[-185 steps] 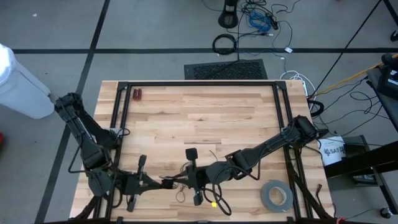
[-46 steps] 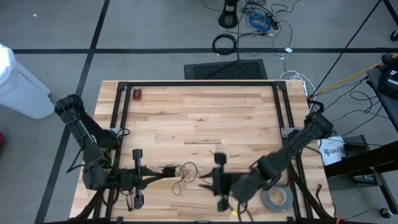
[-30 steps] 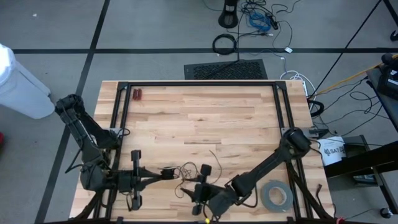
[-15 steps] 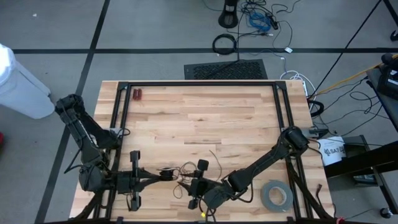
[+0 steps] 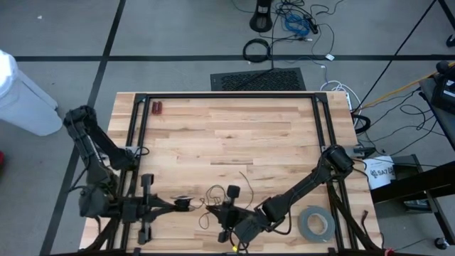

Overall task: Coil cords
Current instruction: Coil the black wire on the spool

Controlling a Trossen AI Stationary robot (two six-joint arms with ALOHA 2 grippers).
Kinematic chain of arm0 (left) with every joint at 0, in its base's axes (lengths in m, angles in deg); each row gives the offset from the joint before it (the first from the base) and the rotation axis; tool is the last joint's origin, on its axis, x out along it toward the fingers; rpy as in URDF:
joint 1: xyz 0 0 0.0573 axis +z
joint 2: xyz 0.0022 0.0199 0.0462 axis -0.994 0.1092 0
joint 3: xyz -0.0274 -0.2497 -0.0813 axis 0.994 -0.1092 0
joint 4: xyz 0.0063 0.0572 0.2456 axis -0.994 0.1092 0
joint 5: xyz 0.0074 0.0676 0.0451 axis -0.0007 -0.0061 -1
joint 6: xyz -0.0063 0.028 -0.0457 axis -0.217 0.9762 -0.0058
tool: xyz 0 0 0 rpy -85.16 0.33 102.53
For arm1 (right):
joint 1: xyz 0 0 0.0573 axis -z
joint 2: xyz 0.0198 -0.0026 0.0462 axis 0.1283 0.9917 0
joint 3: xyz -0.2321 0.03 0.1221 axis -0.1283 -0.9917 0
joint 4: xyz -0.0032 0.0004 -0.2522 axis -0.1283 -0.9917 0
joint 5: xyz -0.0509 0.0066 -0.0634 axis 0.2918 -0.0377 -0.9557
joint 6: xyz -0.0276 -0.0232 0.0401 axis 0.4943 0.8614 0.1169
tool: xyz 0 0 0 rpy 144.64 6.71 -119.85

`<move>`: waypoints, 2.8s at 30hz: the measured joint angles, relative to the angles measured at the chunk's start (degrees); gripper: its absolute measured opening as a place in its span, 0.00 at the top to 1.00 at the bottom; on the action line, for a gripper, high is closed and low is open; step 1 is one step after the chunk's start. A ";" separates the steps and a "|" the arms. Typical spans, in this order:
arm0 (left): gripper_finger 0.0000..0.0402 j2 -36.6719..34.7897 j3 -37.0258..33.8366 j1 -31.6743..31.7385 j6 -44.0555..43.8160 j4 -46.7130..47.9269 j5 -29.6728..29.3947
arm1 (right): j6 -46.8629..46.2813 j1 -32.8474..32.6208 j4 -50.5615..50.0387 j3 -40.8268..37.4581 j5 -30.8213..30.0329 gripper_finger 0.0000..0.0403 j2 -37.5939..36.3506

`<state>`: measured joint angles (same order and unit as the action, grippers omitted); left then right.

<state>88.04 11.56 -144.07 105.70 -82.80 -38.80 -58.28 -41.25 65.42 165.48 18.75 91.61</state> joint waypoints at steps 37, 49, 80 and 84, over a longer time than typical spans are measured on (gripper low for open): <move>0.99 1.01 0.00 -5.43 11.61 -5.08 10.73 | -1.11 -3.17 -11.40 -0.09 8.65 1.00 -3.77; 0.99 3.99 0.00 -3.91 21.23 -2.40 23.23 | 2.46 0.28 -12.38 -0.09 26.21 1.00 -9.68; 0.99 4.39 0.00 4.48 12.37 1.18 44.29 | 6.37 10.22 -20.16 -0.02 29.82 1.00 -9.93; 0.99 4.39 0.00 4.42 9.87 1.14 44.12 | 4.19 10.26 -25.94 -0.02 31.38 0.98 -11.87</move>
<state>92.43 11.56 -139.65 115.58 -81.66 5.32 -54.09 -30.99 39.48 165.46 50.13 79.74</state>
